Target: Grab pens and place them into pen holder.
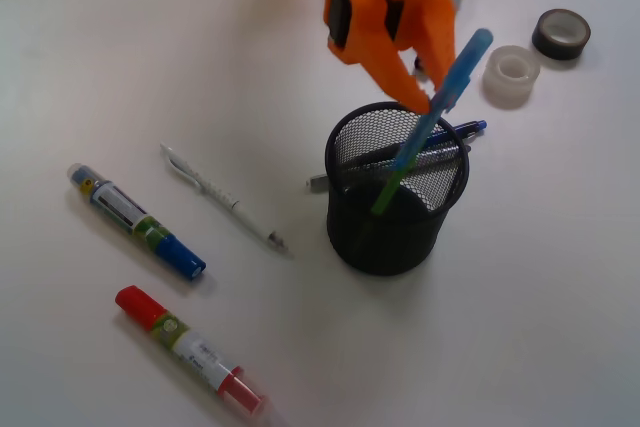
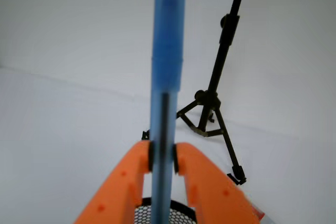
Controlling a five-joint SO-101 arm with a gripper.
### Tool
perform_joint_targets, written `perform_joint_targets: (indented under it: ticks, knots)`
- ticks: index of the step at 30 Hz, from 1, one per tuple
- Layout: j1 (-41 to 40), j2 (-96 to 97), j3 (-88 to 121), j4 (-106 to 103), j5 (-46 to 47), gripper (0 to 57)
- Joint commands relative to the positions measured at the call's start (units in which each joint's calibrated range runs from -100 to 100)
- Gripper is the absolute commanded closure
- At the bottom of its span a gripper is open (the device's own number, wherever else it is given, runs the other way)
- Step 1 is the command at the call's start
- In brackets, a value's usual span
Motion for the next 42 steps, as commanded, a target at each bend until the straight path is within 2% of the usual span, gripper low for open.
perform_joint_targets:
  ticks: [1, 4, 9, 12, 17, 24, 28, 36, 42]
  knots:
    - [-0.4, 2.6, -2.5, -8.3, 1.0, 57.0]
    - [-0.4, 4.7, -2.4, -11.2, 1.1, 55.1]
    - [-0.4, 6.0, -2.4, -11.7, 1.1, 39.7]
    - [-0.3, 5.6, -2.4, -11.2, 1.2, 35.1]
    - [0.7, 0.2, -3.8, -3.4, 5.1, 35.2]
    - [4.6, -20.7, -8.9, 45.4, 10.6, 35.2]
    - [9.3, -25.6, -9.6, 63.0, 13.6, 35.2]
    - [15.2, -19.2, -11.2, 78.7, 18.0, 35.2]
    - [17.9, -5.9, -25.2, 91.7, 20.7, 35.2]
